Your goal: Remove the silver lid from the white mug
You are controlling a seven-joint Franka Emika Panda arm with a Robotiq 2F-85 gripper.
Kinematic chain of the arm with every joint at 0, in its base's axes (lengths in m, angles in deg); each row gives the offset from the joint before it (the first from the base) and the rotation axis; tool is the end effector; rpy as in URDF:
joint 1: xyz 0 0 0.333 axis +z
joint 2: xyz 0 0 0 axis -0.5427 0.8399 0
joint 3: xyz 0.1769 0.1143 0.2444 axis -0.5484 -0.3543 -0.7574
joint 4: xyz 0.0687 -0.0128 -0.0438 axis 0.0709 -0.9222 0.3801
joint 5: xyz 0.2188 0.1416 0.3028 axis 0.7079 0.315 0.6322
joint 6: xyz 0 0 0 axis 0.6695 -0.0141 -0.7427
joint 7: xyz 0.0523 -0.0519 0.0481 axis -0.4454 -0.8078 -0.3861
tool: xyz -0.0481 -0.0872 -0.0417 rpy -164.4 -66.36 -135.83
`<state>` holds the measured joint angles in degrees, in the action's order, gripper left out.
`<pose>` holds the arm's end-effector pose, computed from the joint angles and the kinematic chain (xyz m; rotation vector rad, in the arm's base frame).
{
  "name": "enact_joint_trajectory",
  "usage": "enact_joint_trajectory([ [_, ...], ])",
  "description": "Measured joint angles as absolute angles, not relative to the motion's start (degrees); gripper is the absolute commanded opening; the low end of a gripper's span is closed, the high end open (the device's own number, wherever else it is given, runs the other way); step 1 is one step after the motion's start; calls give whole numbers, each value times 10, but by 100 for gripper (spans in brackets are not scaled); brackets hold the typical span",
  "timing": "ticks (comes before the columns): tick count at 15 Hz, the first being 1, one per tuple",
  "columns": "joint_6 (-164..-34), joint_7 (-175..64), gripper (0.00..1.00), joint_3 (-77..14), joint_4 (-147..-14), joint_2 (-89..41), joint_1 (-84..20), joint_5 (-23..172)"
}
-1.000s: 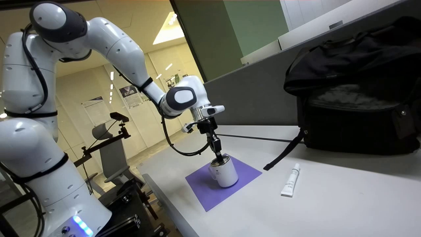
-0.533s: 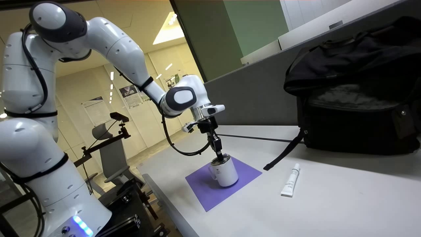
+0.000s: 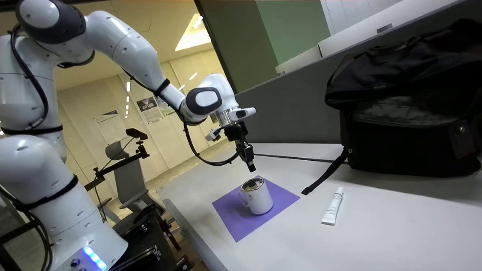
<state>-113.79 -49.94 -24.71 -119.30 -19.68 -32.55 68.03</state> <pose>0.5220 -0.0975 0.1877 2.9767 -0.3222 -0.0734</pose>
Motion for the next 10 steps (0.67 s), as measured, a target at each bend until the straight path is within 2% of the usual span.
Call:
enact_joint_trajectory([
  [4, -1121, -524, 0, -249, -1193, -232, -328, 681],
  [5, -1120, -528, 26, -250, -1193, -239, -329, 681],
  [6, -1119, -533, 26, -251, -1193, -246, -330, 681],
  [7, -1117, -538, 31, -253, -1193, -253, -331, 681],
  [10, -1109, -552, 54, -259, -1193, -272, -336, 681],
])
